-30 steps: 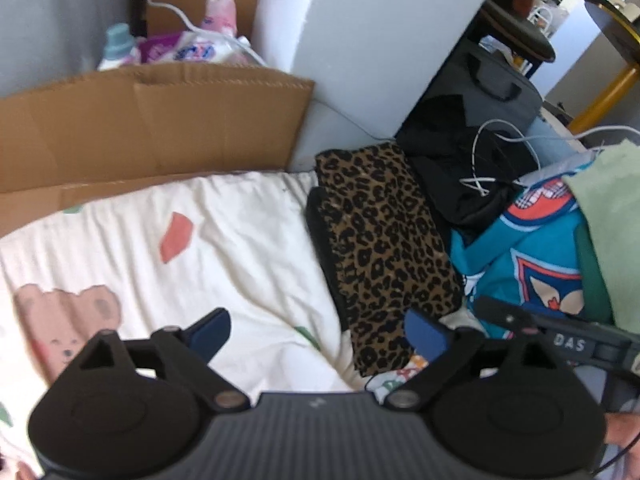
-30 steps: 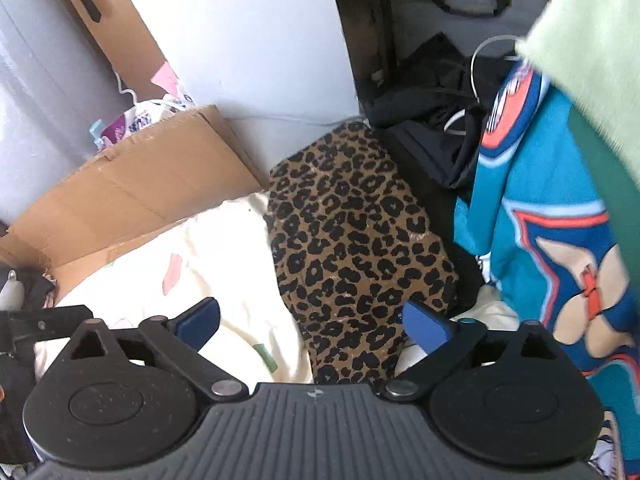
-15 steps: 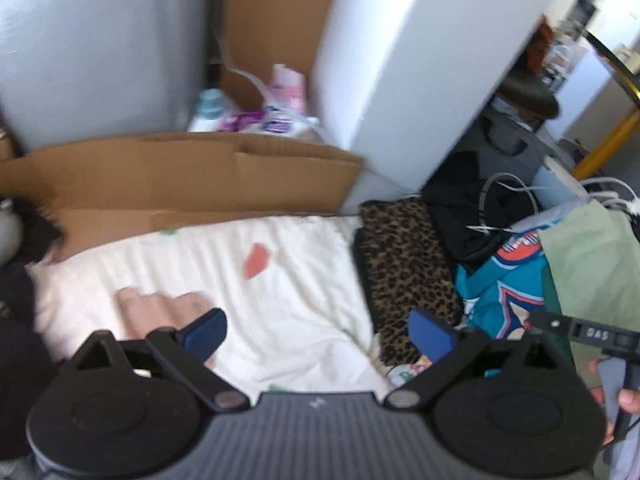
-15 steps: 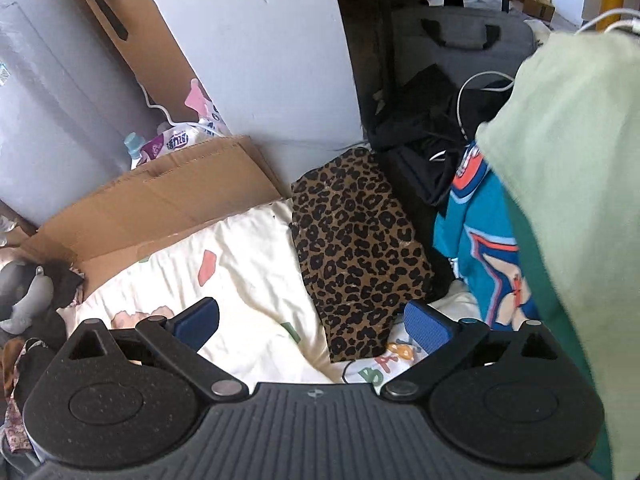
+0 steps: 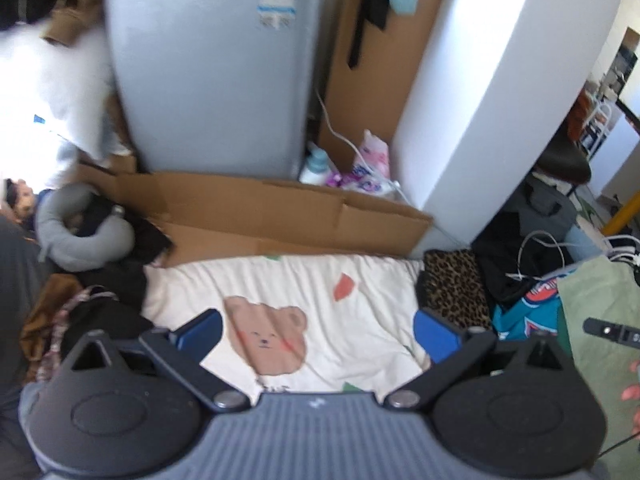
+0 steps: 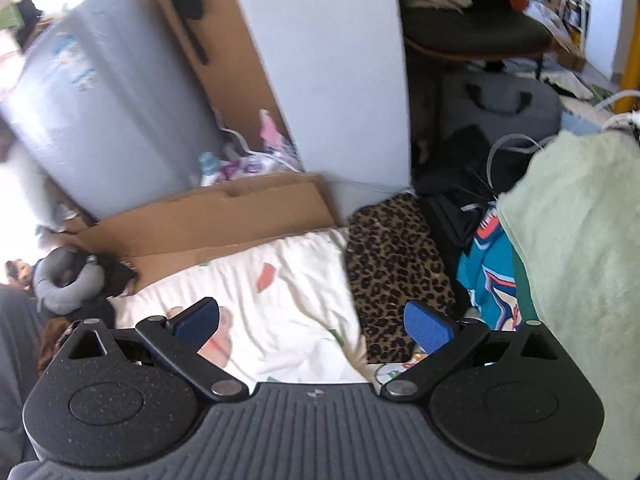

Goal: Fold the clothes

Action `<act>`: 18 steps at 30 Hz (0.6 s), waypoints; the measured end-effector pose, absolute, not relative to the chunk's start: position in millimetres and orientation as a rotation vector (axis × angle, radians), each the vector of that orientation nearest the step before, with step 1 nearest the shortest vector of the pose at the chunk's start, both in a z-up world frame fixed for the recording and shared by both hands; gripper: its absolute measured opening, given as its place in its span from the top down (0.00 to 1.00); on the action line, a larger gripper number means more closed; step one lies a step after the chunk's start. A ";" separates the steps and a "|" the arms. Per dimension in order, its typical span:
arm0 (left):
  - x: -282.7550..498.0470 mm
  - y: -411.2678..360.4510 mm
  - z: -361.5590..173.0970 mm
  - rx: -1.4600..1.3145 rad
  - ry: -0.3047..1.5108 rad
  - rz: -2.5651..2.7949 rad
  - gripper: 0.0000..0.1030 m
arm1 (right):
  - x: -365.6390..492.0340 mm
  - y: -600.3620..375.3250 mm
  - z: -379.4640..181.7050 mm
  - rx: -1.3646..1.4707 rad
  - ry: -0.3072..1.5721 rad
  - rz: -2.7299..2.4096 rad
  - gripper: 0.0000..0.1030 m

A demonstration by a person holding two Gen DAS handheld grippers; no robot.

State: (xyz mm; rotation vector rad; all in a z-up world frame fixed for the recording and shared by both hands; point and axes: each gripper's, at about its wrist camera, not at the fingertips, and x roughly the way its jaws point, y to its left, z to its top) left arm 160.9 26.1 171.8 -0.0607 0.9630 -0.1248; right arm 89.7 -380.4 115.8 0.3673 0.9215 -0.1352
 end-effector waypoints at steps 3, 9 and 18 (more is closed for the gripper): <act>130.6 47.5 176.9 -0.082 0.926 -0.089 0.00 | 79.2 -360.9 132.4 0.340 0.907 -0.129 0.01; 86.7 87.2 163.3 -0.096 0.884 -0.011 0.00 | 58.6 -314.2 149.1 0.304 0.884 -0.107 0.01; 50.9 126.2 113.9 -0.195 0.917 0.063 0.00 | 34.5 -267.4 147.2 0.320 0.893 -0.052 0.01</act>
